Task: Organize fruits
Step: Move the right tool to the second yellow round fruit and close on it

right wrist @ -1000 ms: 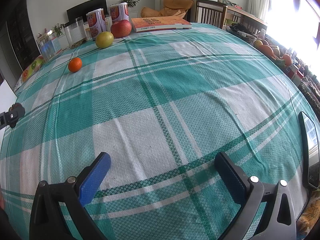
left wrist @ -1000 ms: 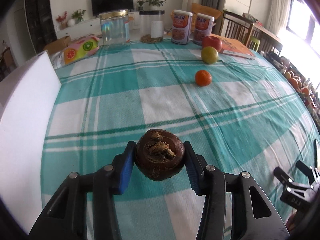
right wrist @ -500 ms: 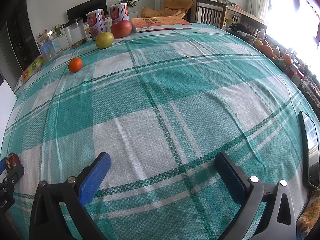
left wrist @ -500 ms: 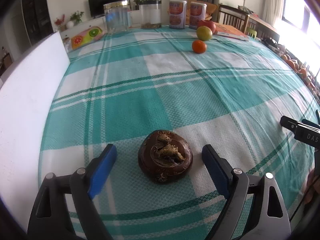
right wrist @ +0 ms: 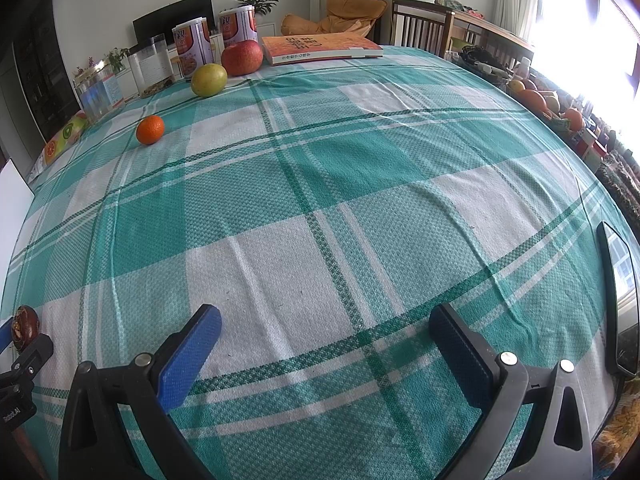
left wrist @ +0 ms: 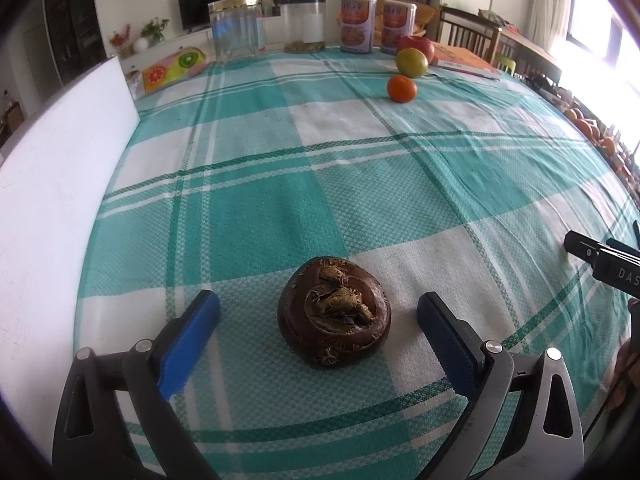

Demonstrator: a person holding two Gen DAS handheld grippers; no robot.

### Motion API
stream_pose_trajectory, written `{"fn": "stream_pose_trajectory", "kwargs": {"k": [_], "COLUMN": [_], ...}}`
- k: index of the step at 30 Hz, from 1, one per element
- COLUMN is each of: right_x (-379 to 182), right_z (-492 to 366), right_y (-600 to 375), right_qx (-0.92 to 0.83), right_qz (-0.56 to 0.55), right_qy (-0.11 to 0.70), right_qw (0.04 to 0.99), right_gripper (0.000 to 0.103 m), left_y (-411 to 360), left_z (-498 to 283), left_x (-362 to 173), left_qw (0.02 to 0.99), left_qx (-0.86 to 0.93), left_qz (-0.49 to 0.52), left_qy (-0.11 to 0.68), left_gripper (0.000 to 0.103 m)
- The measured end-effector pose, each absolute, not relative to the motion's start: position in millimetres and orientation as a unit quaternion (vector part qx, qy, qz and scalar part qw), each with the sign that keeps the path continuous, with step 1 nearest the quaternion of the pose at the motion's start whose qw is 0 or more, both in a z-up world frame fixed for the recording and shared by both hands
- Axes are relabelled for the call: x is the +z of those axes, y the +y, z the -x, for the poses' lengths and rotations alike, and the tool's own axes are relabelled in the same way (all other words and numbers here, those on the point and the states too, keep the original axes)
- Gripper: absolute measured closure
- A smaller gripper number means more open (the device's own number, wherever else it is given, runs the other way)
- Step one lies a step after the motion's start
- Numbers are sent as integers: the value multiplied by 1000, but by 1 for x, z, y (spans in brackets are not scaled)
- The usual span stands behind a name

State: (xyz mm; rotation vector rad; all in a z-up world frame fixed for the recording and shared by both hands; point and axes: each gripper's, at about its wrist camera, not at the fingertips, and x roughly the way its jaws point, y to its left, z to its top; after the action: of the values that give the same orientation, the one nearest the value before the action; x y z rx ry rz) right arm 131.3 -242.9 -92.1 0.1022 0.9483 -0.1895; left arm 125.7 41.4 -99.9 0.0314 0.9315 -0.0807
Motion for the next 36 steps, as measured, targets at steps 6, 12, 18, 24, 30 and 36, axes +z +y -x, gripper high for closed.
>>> {"fn": "stream_pose_trajectory", "kwargs": {"k": [6,12,18,24,30,36], "right_x": [-92,-92,-56,-45,-61,-75], "right_z": [-131,-133,-203,-337,-427,-448], "right_y": [-243,-242,-254,-235,-207,-192], "right_qx": [-91,-76,-7,76,84,80], "right_qz": [-49,-44,-107,-172,-207,-180], "right_qy": [456,467,441,426,444,464], "right_qw": [884,880,891,885,868,864], "right_gripper": [0,0,0,0,5,52], "left_y": [41,41,42,42,42,44], "left_z": [-126,-126,-126,-126,-127,-127], "left_x": [-100,-100,-100,-100,-100,-100], "left_qw": [893,893,892,892,892,893], "left_qx": [-39,-39,-39,-39,-39,-42], "left_qz": [-15,-15,-15,-15,-14,-10], "left_qy": [449,449,449,449,449,449], "left_gripper": [3,3,2,2,2,3]}}
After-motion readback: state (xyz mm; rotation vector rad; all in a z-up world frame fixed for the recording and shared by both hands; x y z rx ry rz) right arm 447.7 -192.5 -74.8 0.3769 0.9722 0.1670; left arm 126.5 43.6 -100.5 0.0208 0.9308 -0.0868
